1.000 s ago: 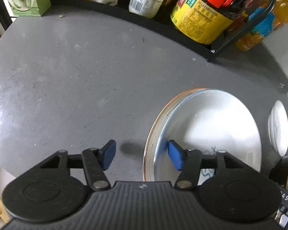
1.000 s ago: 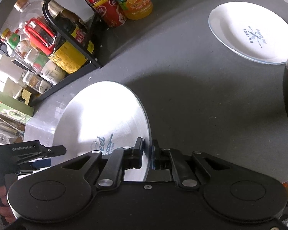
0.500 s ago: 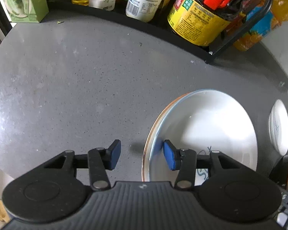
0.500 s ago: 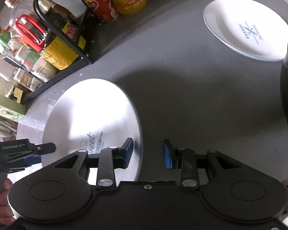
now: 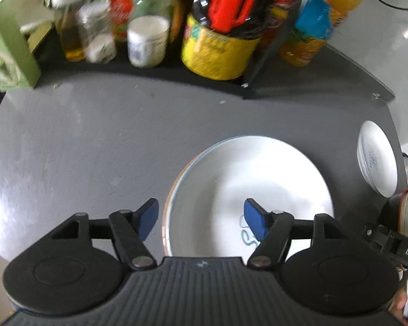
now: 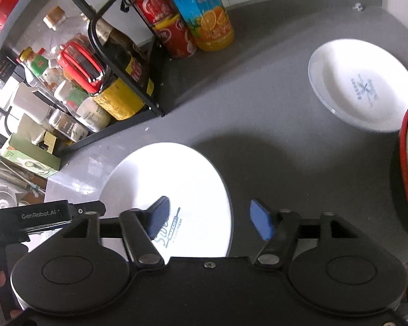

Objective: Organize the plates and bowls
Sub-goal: 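Move both open tools to the smaller white 'BAKERY' plate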

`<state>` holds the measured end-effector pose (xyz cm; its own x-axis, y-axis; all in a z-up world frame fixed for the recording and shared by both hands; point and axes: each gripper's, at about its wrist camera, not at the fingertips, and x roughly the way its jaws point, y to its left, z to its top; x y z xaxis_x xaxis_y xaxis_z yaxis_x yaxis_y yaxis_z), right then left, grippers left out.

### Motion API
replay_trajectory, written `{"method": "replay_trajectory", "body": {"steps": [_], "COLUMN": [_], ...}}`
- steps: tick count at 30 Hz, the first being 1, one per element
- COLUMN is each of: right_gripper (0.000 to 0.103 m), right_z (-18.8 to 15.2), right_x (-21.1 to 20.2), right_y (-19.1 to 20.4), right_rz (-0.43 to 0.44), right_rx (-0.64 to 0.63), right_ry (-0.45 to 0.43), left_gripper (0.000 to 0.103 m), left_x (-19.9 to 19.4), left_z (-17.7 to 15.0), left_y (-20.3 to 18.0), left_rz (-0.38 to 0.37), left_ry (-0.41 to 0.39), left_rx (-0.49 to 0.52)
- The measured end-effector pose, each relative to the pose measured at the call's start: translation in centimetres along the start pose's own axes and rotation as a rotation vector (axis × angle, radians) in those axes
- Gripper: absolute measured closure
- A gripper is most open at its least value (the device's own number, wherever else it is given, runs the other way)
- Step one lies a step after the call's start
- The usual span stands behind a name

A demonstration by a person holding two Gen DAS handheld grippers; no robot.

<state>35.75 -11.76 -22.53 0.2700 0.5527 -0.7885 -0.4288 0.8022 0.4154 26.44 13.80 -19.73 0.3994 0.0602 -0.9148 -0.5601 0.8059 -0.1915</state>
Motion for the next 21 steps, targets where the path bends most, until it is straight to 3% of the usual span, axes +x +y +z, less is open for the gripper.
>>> {"method": "replay_trajectory", "body": {"steps": [6, 21], "right_gripper": [0.011, 0.007], "right_z": [1.5, 5.4], "right_x": [-2.1, -6.4], "right_y": [-0.3, -4.0], "right_rz": [0.014, 0.045], "right_rx": [-0.025, -0.087], "right_ry": [-0.044, -0.059], "left_gripper": [0.032, 0.032], "left_x": [-0.9, -1.9], "left_z": [0.8, 1.6], "left_y": [-1.7, -8.0], "left_rz": [-0.033, -0.049], "left_ry": [0.004, 0.015], "left_rx": [-0.016, -0.071]}}
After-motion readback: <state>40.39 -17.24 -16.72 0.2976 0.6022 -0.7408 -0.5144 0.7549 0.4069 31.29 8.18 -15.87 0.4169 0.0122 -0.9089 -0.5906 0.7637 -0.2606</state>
